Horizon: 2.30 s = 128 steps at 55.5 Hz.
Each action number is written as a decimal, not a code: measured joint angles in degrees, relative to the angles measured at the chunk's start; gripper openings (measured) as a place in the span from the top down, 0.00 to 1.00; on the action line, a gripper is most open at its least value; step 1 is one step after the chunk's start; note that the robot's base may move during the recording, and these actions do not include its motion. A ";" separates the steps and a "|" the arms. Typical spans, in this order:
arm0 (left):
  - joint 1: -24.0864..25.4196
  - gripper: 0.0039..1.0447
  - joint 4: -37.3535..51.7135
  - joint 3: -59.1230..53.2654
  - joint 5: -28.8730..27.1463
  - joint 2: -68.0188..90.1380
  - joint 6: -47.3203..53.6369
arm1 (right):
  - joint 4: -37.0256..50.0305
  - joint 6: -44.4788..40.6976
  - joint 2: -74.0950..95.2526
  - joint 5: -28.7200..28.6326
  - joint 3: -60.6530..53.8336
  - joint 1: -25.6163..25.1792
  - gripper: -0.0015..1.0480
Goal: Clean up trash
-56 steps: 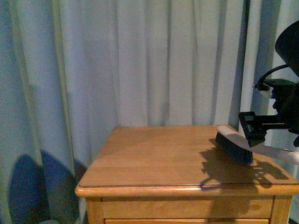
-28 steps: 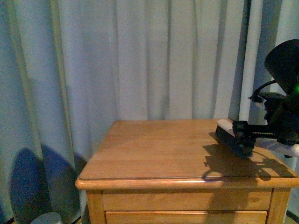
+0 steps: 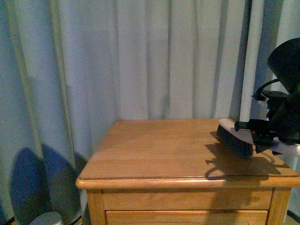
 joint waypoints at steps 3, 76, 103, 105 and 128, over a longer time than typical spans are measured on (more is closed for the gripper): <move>0.00 0.75 0.00 0.00 0.00 0.00 0.00 | 0.11 0.09 0.00 0.04 0.02 -0.02 0.79; 0.00 0.75 0.00 0.00 0.02 0.00 -0.02 | 40.28 -17.44 -75.87 17.00 -56.78 2.71 0.81; -0.20 0.75 0.00 0.00 0.28 0.07 -0.02 | 38.86 -14.45 -78.29 17.64 -57.37 2.56 0.81; -0.17 0.75 0.00 0.00 0.02 0.00 -0.02 | 38.86 -14.43 -78.27 17.59 -57.37 2.56 0.81; -0.20 0.76 0.00 -0.04 0.04 -0.09 -0.02 | 38.75 -14.40 -77.79 16.96 -57.66 2.69 0.81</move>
